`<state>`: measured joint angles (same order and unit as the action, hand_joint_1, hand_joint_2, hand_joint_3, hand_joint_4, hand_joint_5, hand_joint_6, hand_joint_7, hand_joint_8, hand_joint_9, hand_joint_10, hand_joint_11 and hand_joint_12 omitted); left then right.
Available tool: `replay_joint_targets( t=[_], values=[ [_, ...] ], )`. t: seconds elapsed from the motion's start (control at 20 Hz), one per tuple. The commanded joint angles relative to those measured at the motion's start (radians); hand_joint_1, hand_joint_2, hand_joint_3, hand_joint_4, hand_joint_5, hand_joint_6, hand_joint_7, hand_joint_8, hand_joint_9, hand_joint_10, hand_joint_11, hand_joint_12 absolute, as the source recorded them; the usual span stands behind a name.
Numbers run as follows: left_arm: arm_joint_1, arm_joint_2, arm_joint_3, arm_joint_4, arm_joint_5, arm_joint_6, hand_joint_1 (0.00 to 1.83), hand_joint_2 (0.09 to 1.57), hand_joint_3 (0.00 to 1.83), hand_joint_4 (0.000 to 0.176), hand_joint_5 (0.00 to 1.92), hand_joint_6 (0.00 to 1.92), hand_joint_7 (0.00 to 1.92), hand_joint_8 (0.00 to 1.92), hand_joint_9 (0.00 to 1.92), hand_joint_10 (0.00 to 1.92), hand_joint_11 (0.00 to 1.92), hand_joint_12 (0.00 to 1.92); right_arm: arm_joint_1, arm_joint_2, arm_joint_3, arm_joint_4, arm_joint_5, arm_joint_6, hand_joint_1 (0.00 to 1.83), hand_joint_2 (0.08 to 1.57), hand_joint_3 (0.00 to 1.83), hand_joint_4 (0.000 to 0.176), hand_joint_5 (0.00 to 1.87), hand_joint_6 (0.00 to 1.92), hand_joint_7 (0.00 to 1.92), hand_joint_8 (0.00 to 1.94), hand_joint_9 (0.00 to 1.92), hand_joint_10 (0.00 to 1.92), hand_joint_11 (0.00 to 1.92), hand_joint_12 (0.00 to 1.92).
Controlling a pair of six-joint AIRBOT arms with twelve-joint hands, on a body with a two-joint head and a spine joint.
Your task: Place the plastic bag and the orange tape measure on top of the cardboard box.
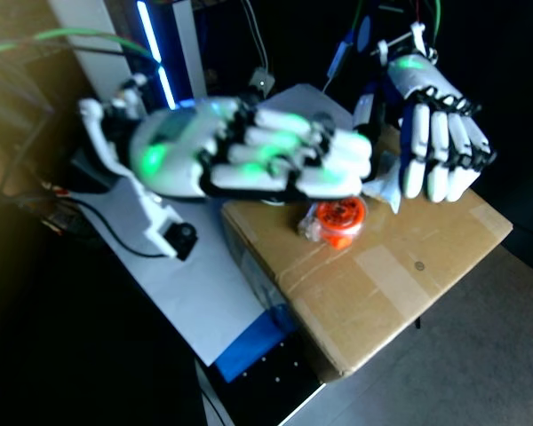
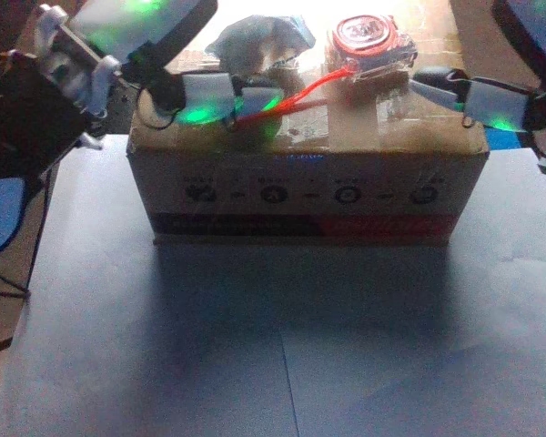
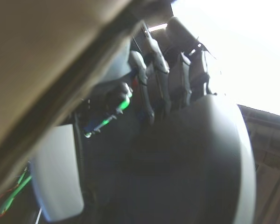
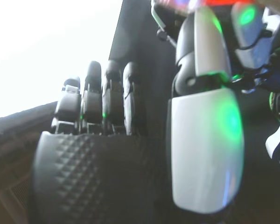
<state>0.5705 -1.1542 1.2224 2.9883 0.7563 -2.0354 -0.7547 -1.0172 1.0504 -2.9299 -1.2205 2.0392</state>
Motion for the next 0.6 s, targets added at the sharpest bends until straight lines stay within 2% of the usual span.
replay_joint_targets(
  t=[0.0,0.05,0.1,0.15,0.2,0.25,0.3,0.35,0.4,0.45,0.5,0.55],
  values=[
    [-0.002,0.021,-0.014,0.024,0.157,-0.001,1.0,0.92,0.0,0.062,0.12,0.0,0.0,0.0,0.0,0.01,0.0,0.48,0.009,0.011,-0.012,-0.019,-0.13,0.001,1.19,0.91,0.0,0.0,0.3,0.0,0.25,0.01,0.0,0.48,0.0,1.27],
    [-0.001,0.032,-0.023,0.024,0.166,-0.001,1.06,0.93,0.0,0.052,0.12,0.0,0.0,0.0,0.0,0.0,0.0,0.03,0.009,0.017,-0.017,-0.02,-0.131,0.001,1.17,0.89,0.0,0.0,0.33,0.01,0.28,0.01,0.0,0.58,0.0,1.36],
    [-0.001,0.042,-0.03,0.024,0.17,-0.001,1.08,0.93,0.0,0.039,0.12,0.0,0.0,0.0,0.0,0.0,0.0,0.0,0.008,0.025,-0.021,-0.02,-0.131,0.001,1.17,0.9,0.0,0.0,0.32,0.01,0.27,0.01,0.0,0.59,0.0,1.37],
    [-0.001,0.056,-0.036,0.024,0.171,-0.001,1.06,0.93,0.0,0.041,0.11,0.0,0.0,0.0,0.0,0.0,0.03,0.01,0.008,0.036,-0.024,-0.02,-0.131,0.001,1.16,0.91,0.0,0.0,0.31,0.0,0.25,0.01,0.0,0.52,0.0,1.26],
    [-0.001,0.065,-0.041,0.024,0.172,-0.001,1.03,0.94,0.01,0.04,0.11,0.0,0.0,0.0,0.0,0.0,0.04,0.02,0.008,0.043,-0.027,-0.02,-0.131,0.001,1.14,0.93,0.01,0.0,0.32,0.0,0.26,0.01,0.0,0.53,0.0,1.25],
    [-0.001,0.073,-0.048,0.024,0.174,-0.001,1.0,0.94,0.0,0.008,0.14,0.02,0.02,0.0,0.0,0.0,0.0,0.59,0.008,0.051,-0.032,-0.019,-0.131,0.001,1.09,0.94,0.01,0.0,0.32,0.0,0.26,0.01,0.0,0.59,0.0,1.26],
    [-0.002,0.082,-0.056,0.024,0.176,-0.001,1.01,0.93,0.0,0.012,0.15,0.0,0.02,0.0,0.0,0.0,0.0,0.66,0.008,0.056,-0.036,-0.019,-0.131,0.001,1.09,0.94,0.01,0.0,0.31,0.0,0.25,0.0,0.0,0.57,0.0,1.24],
    [-0.002,0.1,-0.07,0.024,0.178,-0.001,1.02,0.92,0.0,0.013,0.15,0.0,0.0,0.0,0.0,0.0,0.0,0.49,0.008,0.067,-0.042,-0.019,-0.131,0.001,1.1,0.92,0.0,0.0,0.32,0.01,0.24,0.0,0.0,0.6,0.0,1.3],
    [-0.002,0.106,-0.073,0.024,0.178,-0.001,1.04,0.92,0.0,0.023,0.14,0.0,0.0,0.0,0.0,0.0,0.0,0.39,0.008,0.07,-0.044,-0.018,-0.131,0.001,1.1,0.92,0.0,0.0,0.32,0.01,0.25,0.01,0.01,0.63,0.0,1.37],
    [-0.002,0.11,-0.071,0.024,0.177,-0.001,1.06,0.91,0.0,0.036,0.15,0.01,0.01,0.0,0.0,0.0,0.0,0.36,0.008,0.072,-0.045,-0.017,-0.131,0.0,1.1,0.93,0.0,0.0,0.34,0.01,0.3,0.02,0.0,0.74,0.0,1.43],
    [-0.002,0.11,-0.068,0.024,0.176,-0.001,1.05,0.91,0.0,0.022,0.15,0.0,0.02,0.0,0.0,0.0,0.0,0.3,0.008,0.072,-0.044,-0.017,-0.131,0.0,1.11,0.95,0.0,0.0,0.36,0.02,0.33,0.03,0.0,0.74,0.0,1.33],
    [-0.002,0.11,-0.065,0.024,0.175,-0.001,1.02,0.91,0.0,0.021,0.15,0.0,0.01,0.0,0.0,0.0,0.0,0.28,0.008,0.072,-0.044,-0.017,-0.131,0.0,1.1,0.96,0.01,0.0,0.37,0.02,0.32,0.02,0.0,0.71,0.0,1.3]
  ],
)
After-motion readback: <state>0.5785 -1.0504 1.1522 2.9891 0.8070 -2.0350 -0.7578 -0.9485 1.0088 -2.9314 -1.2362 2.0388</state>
